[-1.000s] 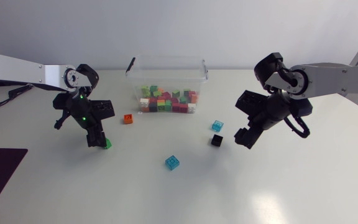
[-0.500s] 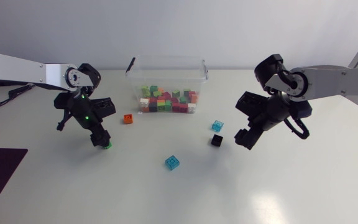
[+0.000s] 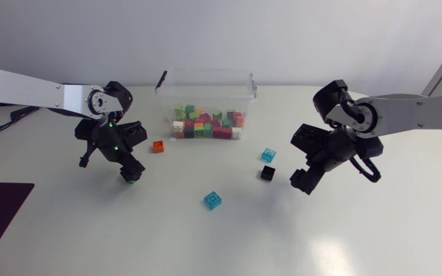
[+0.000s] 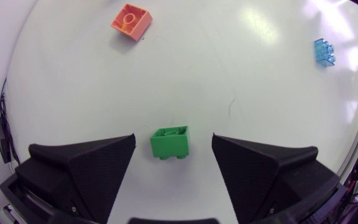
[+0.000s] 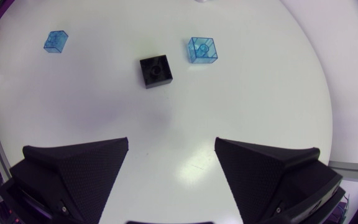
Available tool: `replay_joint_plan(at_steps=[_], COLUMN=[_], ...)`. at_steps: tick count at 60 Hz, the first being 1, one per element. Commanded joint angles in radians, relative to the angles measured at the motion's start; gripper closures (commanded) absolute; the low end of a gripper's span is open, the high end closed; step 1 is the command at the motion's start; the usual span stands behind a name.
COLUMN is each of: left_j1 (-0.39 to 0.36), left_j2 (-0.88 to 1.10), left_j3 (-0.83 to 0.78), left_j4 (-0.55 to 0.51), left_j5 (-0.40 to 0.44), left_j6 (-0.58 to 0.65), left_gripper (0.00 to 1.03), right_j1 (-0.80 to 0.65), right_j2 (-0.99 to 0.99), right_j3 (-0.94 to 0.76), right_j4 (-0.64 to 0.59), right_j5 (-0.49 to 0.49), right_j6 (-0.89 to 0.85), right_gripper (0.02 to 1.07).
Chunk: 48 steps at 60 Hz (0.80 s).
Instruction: Place the duplo bricks in the container
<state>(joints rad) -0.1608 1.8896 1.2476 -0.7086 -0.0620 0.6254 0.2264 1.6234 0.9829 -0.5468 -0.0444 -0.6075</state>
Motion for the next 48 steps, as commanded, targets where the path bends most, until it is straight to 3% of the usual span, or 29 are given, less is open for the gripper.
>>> replay_joint_plan(at_steps=[1,25,34,39,48], left_j1=[0.014,0.038,0.038,0.033,0.04], left_j2=[-0.003,0.051,0.078,0.085,0.094], left_j3=[-0.022,-0.051,-0.047,-0.045,-0.034], left_j4=[0.009,0.046,0.047,0.049,0.049], left_j5=[-0.007,0.001,0.019,0.027,0.045], left_j6=[-0.02,-0.024,-0.03,-0.035,-0.038], left_gripper=[0.18,0.19,0.27,0.42,0.47], right_j1=[-0.007,-0.006,0.002,0.005,0.007], right_j2=[-0.008,-0.01,-0.01,-0.011,-0.01], right_j3=[-0.033,-0.032,-0.029,-0.026,-0.016], right_j4=[0.013,0.022,0.024,0.022,0.019], right_j5=[0.001,0.0,0.0,0.0,0.0], right_j6=[-0.026,-0.023,-0.018,-0.017,-0.026], right_gripper=[0.06,0.06,0.06,0.06,0.07])
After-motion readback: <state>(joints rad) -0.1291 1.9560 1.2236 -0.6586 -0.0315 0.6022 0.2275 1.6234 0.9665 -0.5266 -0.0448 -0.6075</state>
